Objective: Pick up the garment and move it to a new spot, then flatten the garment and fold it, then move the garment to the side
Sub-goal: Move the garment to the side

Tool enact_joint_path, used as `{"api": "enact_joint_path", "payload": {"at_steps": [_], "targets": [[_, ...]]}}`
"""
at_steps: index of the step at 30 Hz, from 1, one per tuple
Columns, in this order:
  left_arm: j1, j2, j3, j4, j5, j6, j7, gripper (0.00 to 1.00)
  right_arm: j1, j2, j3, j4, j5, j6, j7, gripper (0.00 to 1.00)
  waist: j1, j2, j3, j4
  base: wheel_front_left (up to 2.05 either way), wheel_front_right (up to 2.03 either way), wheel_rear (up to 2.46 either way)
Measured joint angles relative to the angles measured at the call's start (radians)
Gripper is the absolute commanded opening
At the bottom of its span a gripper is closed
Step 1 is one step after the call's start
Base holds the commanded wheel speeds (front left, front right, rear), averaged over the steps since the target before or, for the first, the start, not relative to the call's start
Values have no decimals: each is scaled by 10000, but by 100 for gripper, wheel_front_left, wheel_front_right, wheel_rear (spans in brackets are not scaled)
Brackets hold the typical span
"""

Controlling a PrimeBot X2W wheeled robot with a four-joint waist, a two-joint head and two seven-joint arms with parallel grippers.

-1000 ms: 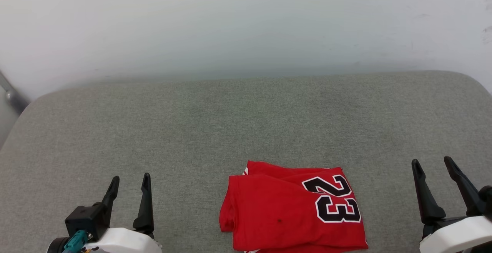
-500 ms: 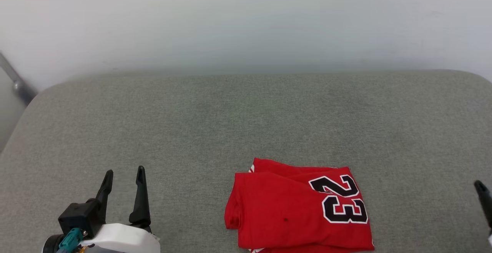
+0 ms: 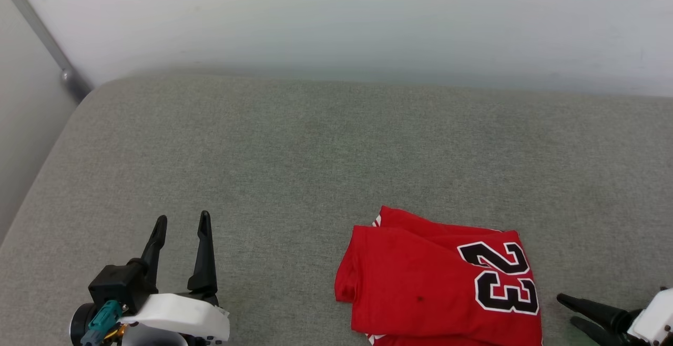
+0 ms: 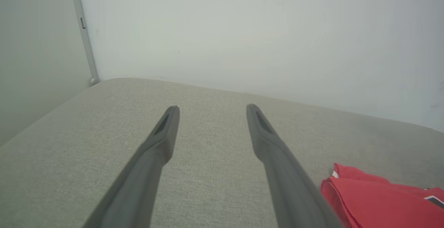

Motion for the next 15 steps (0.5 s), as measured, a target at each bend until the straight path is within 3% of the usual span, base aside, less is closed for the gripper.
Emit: {"api": "enact_joint_path", "payload": {"at_steps": [5, 11, 12, 14, 15], "targets": [[-125, -21, -12, 17, 111, -92, -12, 100, -768, 278, -59, 1129, 1404, 0, 510, 100, 0, 0, 306, 197, 0, 0, 0], [-493, -27, -77, 130, 153, -242, -8, 100, -1437, 280, 934, 2694, 3085, 0, 153, 100, 0, 0, 599, 452, 0, 0, 0], [-494, -17, -73, 150, 153, -244, -8, 100, -1469, 249, 1110, 2830, 3294, 0, 44, 73, 0, 0, 620, 477, 0, 0, 0], [-500, 4, -67, 178, 153, -244, -8, 100, -1508, 213, 1498, 2941, 3499, 0, -144, 0, 0, 0, 628, 493, 0, 0, 0], [-500, 10, -69, 192, 153, -244, -8, 100, -1528, 211, 1657, 2984, 3655, 0, -222, 0, 0, 0, 621, 492, 0, 0, 0]]}}
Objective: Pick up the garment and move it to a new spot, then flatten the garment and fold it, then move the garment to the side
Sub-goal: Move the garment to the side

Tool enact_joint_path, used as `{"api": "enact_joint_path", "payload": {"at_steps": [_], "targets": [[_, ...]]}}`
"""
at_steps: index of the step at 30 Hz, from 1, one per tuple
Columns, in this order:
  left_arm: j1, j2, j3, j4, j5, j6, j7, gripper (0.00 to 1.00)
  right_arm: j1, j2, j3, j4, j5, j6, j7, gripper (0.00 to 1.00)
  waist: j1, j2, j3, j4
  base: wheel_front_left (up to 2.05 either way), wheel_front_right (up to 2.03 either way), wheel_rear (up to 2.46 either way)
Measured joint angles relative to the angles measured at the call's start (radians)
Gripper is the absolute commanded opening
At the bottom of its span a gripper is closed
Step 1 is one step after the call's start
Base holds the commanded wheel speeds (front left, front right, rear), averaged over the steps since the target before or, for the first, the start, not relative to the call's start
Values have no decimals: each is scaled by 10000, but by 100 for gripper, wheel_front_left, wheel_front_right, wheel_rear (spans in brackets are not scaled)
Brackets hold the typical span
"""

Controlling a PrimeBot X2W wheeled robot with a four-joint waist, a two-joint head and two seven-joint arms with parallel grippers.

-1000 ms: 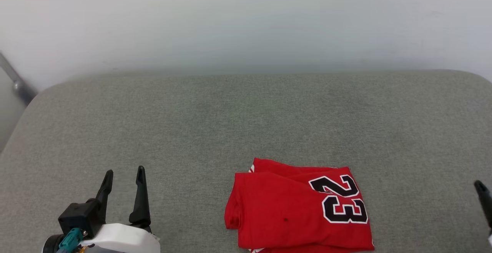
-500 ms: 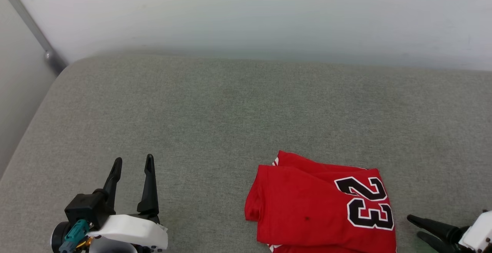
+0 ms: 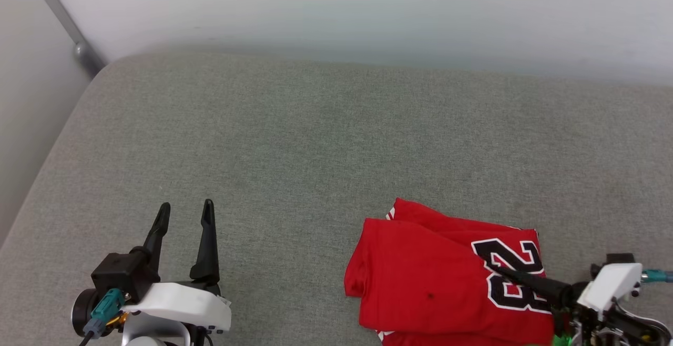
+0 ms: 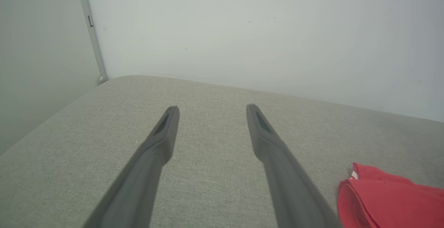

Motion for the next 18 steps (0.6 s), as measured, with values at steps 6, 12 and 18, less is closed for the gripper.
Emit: {"api": "enact_joint_path", "payload": {"at_steps": [6, 12, 18], "targets": [[3, 111, -23, 77, 2, -4, 17, 100, 137, 29, 1014, -694, -433, 0, -606, 0, 0, 0, -219, -135, 0, 0, 0], [94, 199, -79, 42, 2, -65, 40, 100, 360, -909, 2738, -2017, -2274, 0, -1918, 0, 0, 0, -519, -619, 0, 0, 0], [198, 257, -146, -73, 77, -96, 46, 100, 110, -1810, 4080, -2251, -4230, 0, -3041, 0, 0, 0, -693, -1509, 0, 0, 0]]}}
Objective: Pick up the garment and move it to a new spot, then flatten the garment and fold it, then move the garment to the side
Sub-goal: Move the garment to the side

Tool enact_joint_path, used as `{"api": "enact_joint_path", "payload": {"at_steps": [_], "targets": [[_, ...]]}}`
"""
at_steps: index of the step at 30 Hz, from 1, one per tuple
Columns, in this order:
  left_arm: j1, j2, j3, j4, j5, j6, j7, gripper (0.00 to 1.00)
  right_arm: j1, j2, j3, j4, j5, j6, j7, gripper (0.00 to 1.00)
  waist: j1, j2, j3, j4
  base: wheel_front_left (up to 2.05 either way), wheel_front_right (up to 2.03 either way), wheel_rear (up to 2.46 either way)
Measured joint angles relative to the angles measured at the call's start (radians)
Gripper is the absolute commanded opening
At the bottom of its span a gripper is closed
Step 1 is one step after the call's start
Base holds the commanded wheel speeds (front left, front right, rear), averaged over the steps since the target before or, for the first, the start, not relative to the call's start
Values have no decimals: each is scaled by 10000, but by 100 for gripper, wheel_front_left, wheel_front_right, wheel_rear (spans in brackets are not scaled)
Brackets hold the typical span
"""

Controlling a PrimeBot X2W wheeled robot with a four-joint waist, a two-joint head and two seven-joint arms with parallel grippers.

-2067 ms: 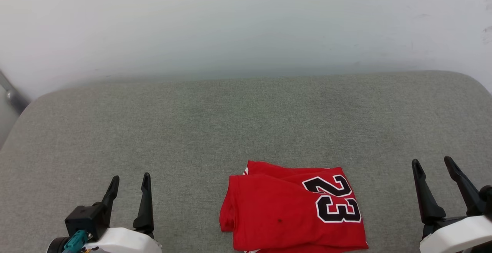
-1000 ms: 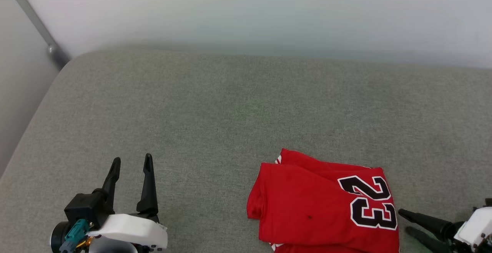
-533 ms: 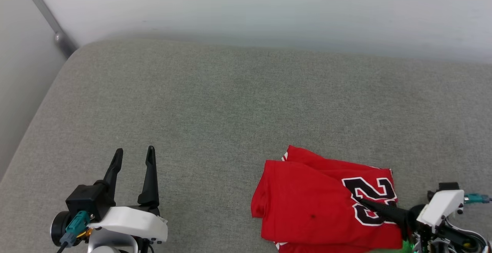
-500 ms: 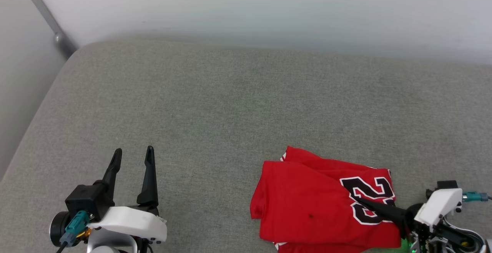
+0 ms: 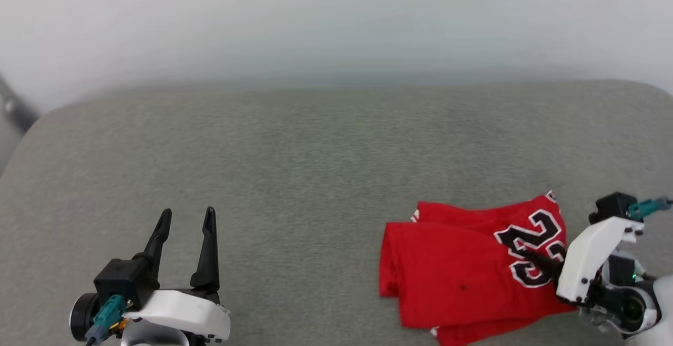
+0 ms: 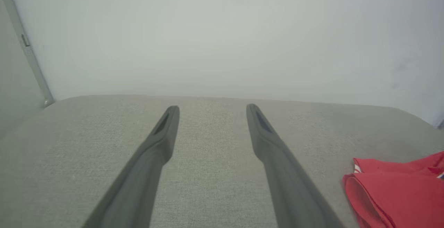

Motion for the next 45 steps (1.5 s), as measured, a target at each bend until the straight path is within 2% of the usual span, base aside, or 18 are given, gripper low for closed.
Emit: {"api": "enact_joint_path", "payload": {"at_steps": [6, 12, 15, 19, 26, 30, 31, 32, 38, 45], "targets": [[-224, 35, -46, -407, 207, 4, -6, 100, -946, -594, 637, 203, -1613, 0, -476, 0, 0, 0, 150, -1220, 0, 0, 0], [-1286, 627, -134, -1407, 832, -15, 571, 100, -2313, -736, 608, 573, -2236, 0, -1074, 0, 0, 0, 1257, -2352, 0, 0, 0], [-2104, 1051, -272, -1921, 1279, -199, 1116, 100, -2999, -884, 247, 984, -2311, 0, -1536, 0, 0, 0, 2088, -2795, 0, 0, 0], [-3183, 1452, -493, -2372, 1682, -593, 1841, 100, -3873, -1189, -230, 1747, -2606, 0, -2274, 0, 1, 0, 3280, -3270, 0, 0, 0], [-4417, 1643, -616, -3028, 2029, -757, 2661, 100, -5266, -1682, -1009, 2867, -3256, 2, -3935, 0, 2, 0, 5082, -3838, 0, 0, 0], [-4907, 1638, -717, -3242, 2125, -851, 2938, 100, -5907, -1693, -1434, 3442, -3482, 2, -4823, 0, 2, 0, 5921, -3992, 0, 0, 0], [-4988, 1634, -738, -3250, 2151, -876, 2970, 100, -6006, -1693, -1511, 3630, -3593, 2, -5003, 20, 2, 0, 6095, -4011, 0, 0, 0], [-5147, 1615, -773, -3258, 2217, -892, 3005, 100, -6303, -1687, -1822, 4224, -4126, 2, -5818, 100, 2, 0, 6513, -4019, 0, 0, 0], [-5151, 1496, -734, -3091, 2173, -800, 2769, 100, -6700, -1611, -2336, 5204, -5170, 2, -7079, 100, 1, 0, 6511, -3881, 0, 0, 0], [-4335, 1032, -663, -2382, 1693, -581, 1875, 100, -6619, -2184, -2416, 5373, -6046, 2, -7983, 100, 1, 0, 5556, -3745, 0, 0, 0]]}}
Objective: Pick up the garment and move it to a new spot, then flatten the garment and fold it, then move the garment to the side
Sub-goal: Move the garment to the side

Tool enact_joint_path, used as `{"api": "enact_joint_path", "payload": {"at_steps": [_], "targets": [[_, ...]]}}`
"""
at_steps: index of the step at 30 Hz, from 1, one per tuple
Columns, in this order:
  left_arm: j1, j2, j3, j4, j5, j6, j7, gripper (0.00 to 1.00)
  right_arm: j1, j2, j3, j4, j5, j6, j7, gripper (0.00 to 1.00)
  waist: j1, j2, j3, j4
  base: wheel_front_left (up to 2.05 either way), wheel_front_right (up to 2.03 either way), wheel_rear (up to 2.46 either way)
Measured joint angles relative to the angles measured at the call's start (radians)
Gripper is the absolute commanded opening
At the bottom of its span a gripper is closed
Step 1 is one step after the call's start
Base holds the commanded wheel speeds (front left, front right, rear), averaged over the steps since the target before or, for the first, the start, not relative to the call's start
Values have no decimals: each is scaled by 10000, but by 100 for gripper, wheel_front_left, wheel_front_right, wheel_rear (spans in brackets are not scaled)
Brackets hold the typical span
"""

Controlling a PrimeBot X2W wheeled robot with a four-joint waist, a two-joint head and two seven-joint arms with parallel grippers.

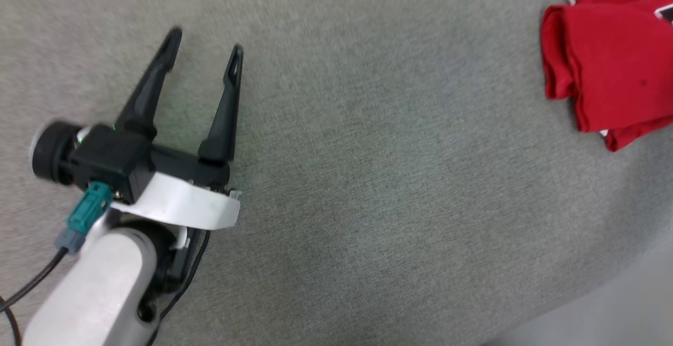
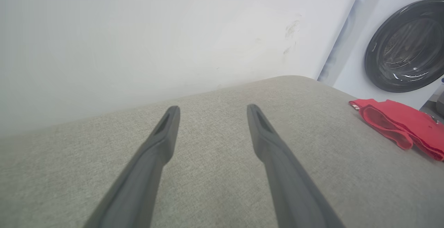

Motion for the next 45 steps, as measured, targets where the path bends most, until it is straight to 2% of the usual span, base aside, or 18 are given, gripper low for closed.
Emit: {"api": "enact_joint_path", "payload": {"at_steps": [6, 12, 22, 30, 39, 45], "targets": [[1218, -506, 219, 830, -677, 213, -978, 100, 1019, -378, 915, -337, -84, 0, -299, 100, -2, 0, -1331, 272, 0, 0, 0], [2487, -780, 405, 1469, -1218, 389, -1486, 100, 2741, -230, 1778, -1175, 560, 0, -408, 100, -2, 0, -2789, 746, 0, 0, 0], [3672, -1093, 637, 2199, -1636, 541, -1760, 100, 5451, 897, 2443, -3753, 1524, 0, -132, 100, -3, 0, -4417, 2191, 0, 0, 0], [4376, -999, 1068, 2754, -1705, 679, -1879, 100, 7172, 1902, 2330, -6579, 1448, 0, 52, 100, -4, 0, -5467, 3150, 0, 0, 0], [4947, -888, 928, 2966, -1524, 711, -1912, 100, 9659, 3214, 1981, -9971, 656, 0, 667, 100, -4, 0, -6175, 3481, 0, 0, 0], [5070, -903, 834, 3045, -1524, 706, -1910, 100, 10502, 3580, 1856, -10888, 385, 0, 1030, 100, -3, 0, -6282, 3345, 0, 0, 0]]}}
